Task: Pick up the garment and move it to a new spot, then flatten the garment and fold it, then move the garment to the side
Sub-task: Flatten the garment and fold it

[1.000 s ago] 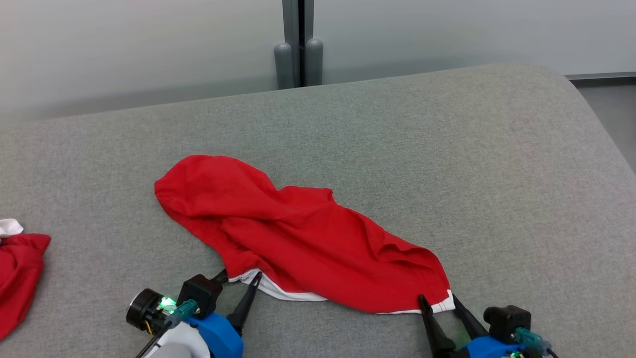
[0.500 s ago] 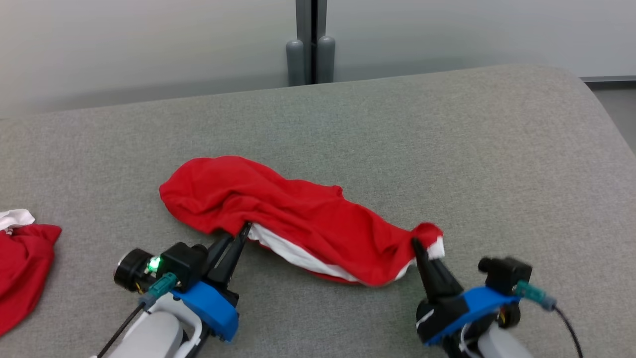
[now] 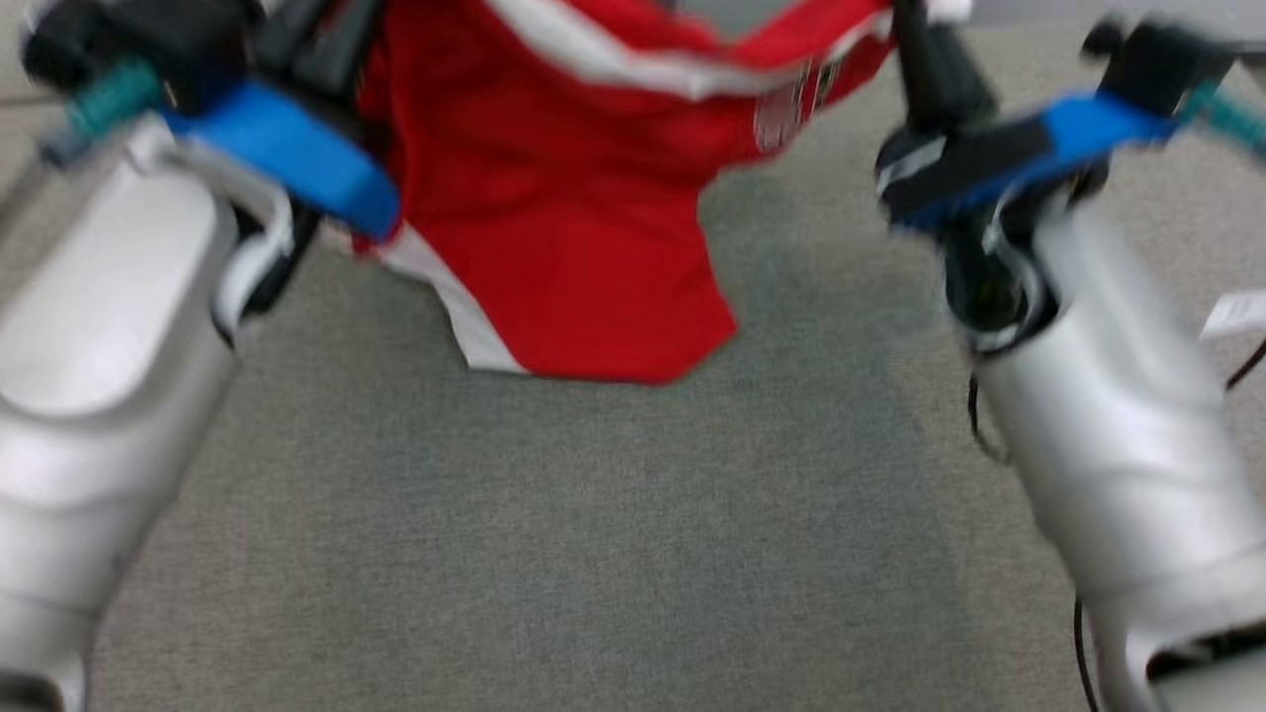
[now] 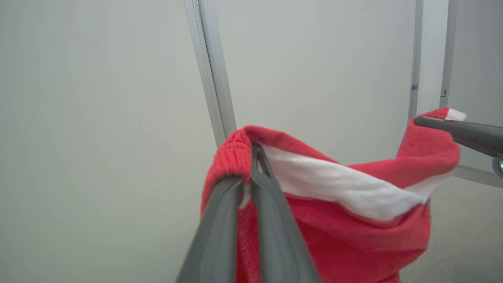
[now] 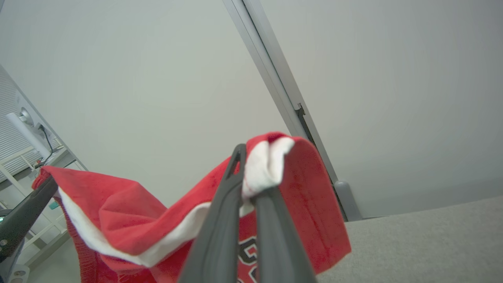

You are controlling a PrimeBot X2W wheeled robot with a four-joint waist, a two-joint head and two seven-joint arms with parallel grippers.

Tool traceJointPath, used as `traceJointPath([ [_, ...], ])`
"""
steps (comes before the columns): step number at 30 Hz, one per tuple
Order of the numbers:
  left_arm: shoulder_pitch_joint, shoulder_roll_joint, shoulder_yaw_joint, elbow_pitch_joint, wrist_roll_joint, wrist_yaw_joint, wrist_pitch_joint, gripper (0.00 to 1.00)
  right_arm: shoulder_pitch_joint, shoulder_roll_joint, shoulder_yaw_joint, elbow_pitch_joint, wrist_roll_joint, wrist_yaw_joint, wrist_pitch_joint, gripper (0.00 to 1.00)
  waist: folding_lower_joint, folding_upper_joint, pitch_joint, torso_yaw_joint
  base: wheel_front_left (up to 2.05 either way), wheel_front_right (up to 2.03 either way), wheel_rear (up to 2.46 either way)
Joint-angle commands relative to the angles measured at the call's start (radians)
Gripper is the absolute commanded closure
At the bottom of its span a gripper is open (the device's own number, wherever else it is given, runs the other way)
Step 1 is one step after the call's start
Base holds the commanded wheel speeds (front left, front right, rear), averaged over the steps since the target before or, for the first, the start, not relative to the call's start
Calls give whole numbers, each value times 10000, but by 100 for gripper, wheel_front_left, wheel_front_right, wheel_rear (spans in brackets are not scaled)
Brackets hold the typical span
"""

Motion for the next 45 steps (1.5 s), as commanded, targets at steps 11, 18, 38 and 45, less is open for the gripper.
traceJointPath([
  [11, -5687, -333, -1076, 1707, -1376, -3, 20, 100, -6122, -18, -859, 2630, 433, 5, -245, 100, -2, -2, 1569, 114, 0, 0, 0],
  [18, -6162, -661, -1712, 2159, -2184, -3, -310, 100, -6734, -80, -484, 3639, 506, 5, -450, 100, -2, -2, 1711, 172, 0, 0, 0],
  [38, 4169, -518, 266, -1262, -717, 98, -371, 100, 1507, -1221, 2131, 1352, 3062, 5, -625, 100, -2, -2, 335, 251, 0, 0, 0],
  [45, 6944, -828, 295, -1673, -43, 101, -372, 100, 4295, -1915, 2062, 132, 3892, 5, -640, 100, -2, -2, -735, 527, 0, 0, 0],
])
